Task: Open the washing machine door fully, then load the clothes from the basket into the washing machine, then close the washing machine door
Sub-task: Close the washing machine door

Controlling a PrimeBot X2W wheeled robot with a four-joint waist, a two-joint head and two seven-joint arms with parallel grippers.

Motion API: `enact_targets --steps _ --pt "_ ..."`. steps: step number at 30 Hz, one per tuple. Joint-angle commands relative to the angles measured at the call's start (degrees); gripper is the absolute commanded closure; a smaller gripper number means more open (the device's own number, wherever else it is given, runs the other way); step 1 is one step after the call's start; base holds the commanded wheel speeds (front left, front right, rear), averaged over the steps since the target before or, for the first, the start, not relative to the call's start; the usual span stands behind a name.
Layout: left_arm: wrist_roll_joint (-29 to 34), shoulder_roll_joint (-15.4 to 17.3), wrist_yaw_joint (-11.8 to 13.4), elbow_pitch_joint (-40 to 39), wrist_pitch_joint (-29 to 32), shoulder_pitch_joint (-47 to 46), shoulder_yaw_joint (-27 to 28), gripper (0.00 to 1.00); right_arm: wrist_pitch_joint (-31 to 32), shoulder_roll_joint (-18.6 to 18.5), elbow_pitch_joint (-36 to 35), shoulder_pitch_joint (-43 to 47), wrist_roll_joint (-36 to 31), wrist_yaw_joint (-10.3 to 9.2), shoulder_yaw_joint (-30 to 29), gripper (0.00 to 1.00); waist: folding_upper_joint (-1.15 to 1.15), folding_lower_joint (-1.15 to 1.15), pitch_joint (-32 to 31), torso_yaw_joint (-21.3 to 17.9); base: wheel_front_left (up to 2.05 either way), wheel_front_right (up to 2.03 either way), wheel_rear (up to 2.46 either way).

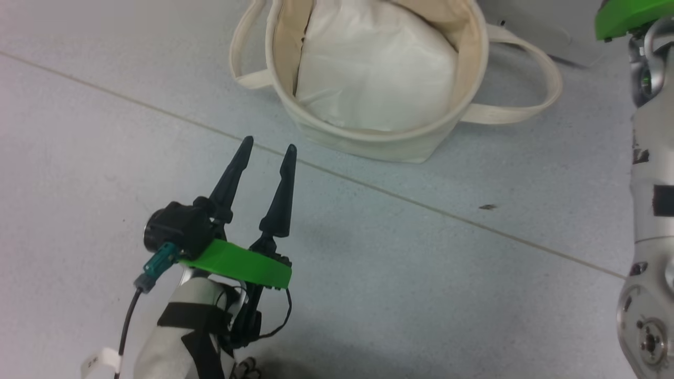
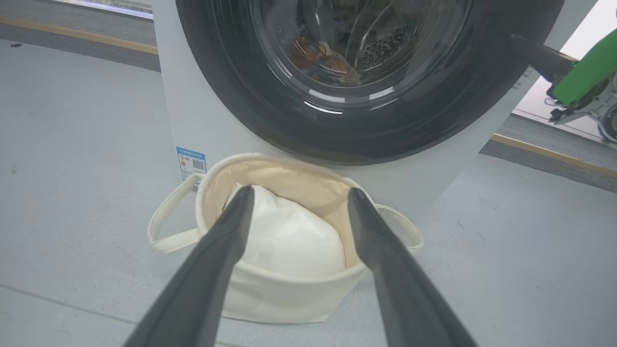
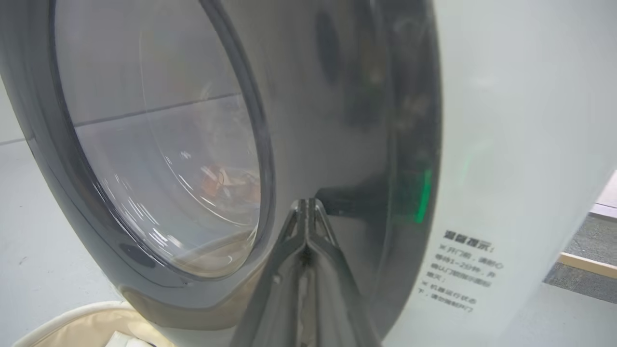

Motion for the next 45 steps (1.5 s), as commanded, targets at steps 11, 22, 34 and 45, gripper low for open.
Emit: enact_targets --steps 11,22,34,45 --pt "3.86 0.98 -1.97 1.61 -0.34 4.65 6.11 0.00 0.12 4.25 -10.72 16.48 10.87 -0.09 11.49 1.00 0.00 0.00 -11.49 -7.44 0.00 0.00 0.00" --pt "6.10 0.98 -3.42 3.42 -0.34 10.94 10.26 0.00 0.12 4.91 -19.48 35.68 16.96 -0.09 17.21 1.00 0.00 0.00 -22.02 -14.49 0.00 0.00 0.00" --pt "7.32 0.98 -4.32 3.84 -0.34 14.21 12.53 0.00 0.12 4.94 -25.88 49.53 20.93 -0.09 14.53 1.00 0.00 0.00 -25.56 -17.64 0.00 0.00 0.00" --pt "8.03 0.98 -5.79 5.27 -0.34 16.32 11.65 0.00 0.12 4.95 -27.95 56.44 20.91 -0.09 14.78 0.00 0.00 0.00 -28.51 -18.35 0.00 0.00 0.00"
